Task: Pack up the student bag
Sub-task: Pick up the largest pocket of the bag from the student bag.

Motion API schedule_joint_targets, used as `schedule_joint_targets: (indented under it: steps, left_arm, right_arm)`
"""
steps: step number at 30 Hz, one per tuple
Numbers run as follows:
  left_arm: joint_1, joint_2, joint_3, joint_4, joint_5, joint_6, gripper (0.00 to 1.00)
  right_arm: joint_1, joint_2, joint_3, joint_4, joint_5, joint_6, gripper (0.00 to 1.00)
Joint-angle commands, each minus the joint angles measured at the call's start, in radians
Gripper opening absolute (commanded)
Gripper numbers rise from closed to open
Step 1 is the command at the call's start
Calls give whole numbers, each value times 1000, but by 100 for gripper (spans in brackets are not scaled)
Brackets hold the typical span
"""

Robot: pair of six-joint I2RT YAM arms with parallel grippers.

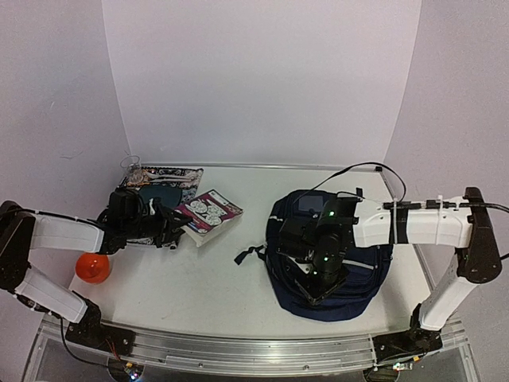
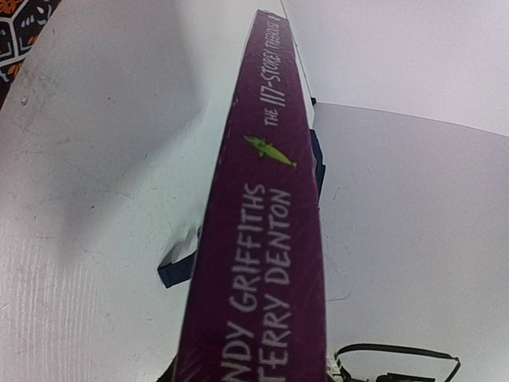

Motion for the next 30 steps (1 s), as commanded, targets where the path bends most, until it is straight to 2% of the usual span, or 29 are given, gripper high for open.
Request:
schedule_joint_targets:
  steps: [1, 5, 10, 13, 17, 23, 30]
  left_arm:
    - [5, -9, 76, 100, 45, 43, 0]
    - [7, -10, 82, 95, 52, 49, 0]
    - [13, -23, 81, 85, 58, 59, 0]
    - [20, -30, 77, 79, 61, 65, 0]
    - [28, -34, 82, 70, 82, 78, 0]
    - [36, -48, 91, 53, 132, 108, 0]
    - [41, -96, 78, 15, 183, 139, 0]
  right_arm:
    - [2, 51, -22, -48, 51, -9, 40]
    - [2, 109, -17, -26, 85, -23, 34]
    - [6, 161, -7, 1, 89, -53, 32]
    - [7, 176, 21, -6, 118, -56, 19]
    - [6, 203, 139, -5, 140, -92, 0]
    - [-2, 283, 436, 8, 188, -139, 0]
    - [-85, 369, 689, 16, 224, -151, 0]
